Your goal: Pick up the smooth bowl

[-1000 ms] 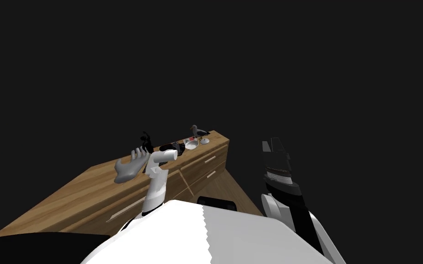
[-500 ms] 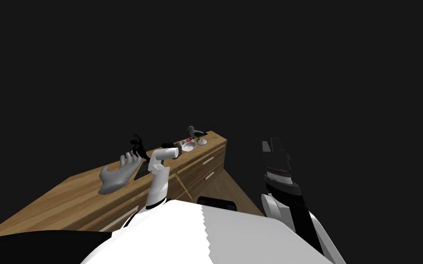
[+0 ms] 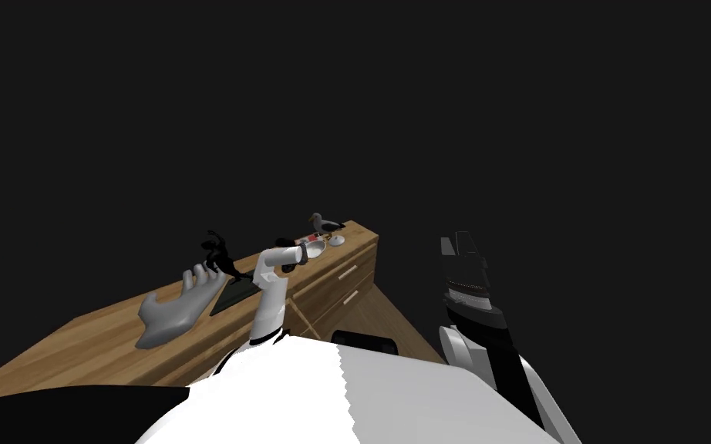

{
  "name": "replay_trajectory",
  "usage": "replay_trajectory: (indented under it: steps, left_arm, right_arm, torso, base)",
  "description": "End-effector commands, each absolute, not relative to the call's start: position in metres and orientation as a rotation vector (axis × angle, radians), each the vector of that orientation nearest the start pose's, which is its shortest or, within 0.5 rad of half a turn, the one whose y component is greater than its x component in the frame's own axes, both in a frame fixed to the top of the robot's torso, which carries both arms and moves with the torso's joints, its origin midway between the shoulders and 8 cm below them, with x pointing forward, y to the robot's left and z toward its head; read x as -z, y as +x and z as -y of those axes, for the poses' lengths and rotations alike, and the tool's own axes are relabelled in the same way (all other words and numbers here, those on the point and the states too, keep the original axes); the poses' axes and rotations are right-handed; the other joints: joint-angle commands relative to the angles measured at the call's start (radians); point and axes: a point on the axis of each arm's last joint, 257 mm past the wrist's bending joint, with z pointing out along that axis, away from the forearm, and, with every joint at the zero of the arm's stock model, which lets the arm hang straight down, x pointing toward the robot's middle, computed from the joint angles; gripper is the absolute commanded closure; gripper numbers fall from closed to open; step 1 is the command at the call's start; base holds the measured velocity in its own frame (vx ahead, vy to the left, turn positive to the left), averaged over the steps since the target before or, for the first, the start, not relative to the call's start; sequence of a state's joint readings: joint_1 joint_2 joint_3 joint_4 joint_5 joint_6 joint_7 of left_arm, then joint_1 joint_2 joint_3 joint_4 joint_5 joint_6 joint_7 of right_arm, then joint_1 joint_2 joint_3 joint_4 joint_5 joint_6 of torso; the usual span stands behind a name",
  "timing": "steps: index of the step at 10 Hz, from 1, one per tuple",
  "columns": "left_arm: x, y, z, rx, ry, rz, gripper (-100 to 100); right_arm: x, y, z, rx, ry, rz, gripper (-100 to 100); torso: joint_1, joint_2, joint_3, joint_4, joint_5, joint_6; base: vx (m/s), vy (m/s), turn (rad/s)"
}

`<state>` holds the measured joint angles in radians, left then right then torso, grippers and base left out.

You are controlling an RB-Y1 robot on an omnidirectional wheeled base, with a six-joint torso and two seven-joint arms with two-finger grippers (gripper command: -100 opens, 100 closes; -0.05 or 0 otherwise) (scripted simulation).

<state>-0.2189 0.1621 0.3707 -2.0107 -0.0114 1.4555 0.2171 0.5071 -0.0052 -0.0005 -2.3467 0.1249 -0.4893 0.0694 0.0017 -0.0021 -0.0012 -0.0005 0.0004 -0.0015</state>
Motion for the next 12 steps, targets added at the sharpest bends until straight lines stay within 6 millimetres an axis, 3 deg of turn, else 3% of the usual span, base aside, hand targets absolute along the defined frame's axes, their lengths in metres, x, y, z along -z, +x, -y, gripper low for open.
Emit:
replay_trajectory:
  steps: [1, 6, 7, 8, 9, 12]
  left_arm:
    - [0.224, 0.465, -0.399, 0.592, -2.132, -1.243, -100]
    - [0.266, 0.446, -0.378, 0.510, -2.304, -1.318, -100]
    - [0.262, 0.448, -0.381, 0.523, -2.283, -1.310, -100]
    - [0.263, 0.448, -0.381, 0.520, -2.288, -1.312, 0]
    - [0.270, 0.451, -0.381, 0.522, -2.286, -1.314, -100]
    - [0.278, 0.453, -0.381, 0.521, -2.286, -1.318, -100]
  right_arm:
    - [-0.048, 0.334, 0.262, -1.163, 0.510, -0.667, 0]
    - [-0.048, 0.334, 0.262, -1.163, 0.510, -0.667, 0]
    - [-0.048, 0.334, 0.262, -1.163, 0.510, -0.667, 0]
    - [-0.048, 0.334, 0.262, -1.163, 0.510, -0.667, 0]
    - [-0.048, 0.334, 0.262, -1.163, 0.510, -0.667, 0]
    - [-0.048, 0.334, 0.262, -1.163, 0.510, -0.667, 0]
  torso:
    - [0.000, 0.000, 0.000, 0.000, 0.000, 0.000]
    - [0.002, -0.002, -0.001, 0.000, 0.001, 0.000]
    - [0.002, -0.002, -0.001, 0.000, 0.000, 0.000]
    - [0.000, 0.000, 0.000, 0.000, 0.000, 0.000]
    - [-0.001, 0.001, 0.000, 0.000, 0.000, 0.000]
    - [-0.001, 0.000, 0.000, 0.000, 0.000, 0.000]
  base:
    - [0.030, 0.030, -0.088]
    - [0.053, 0.048, -0.115]
    - [0.024, 0.019, -0.012]
    - [0.000, 0.000, 0.000]
    - [0.013, 0.005, 0.014]
    - [0.018, 0.004, 0.009]
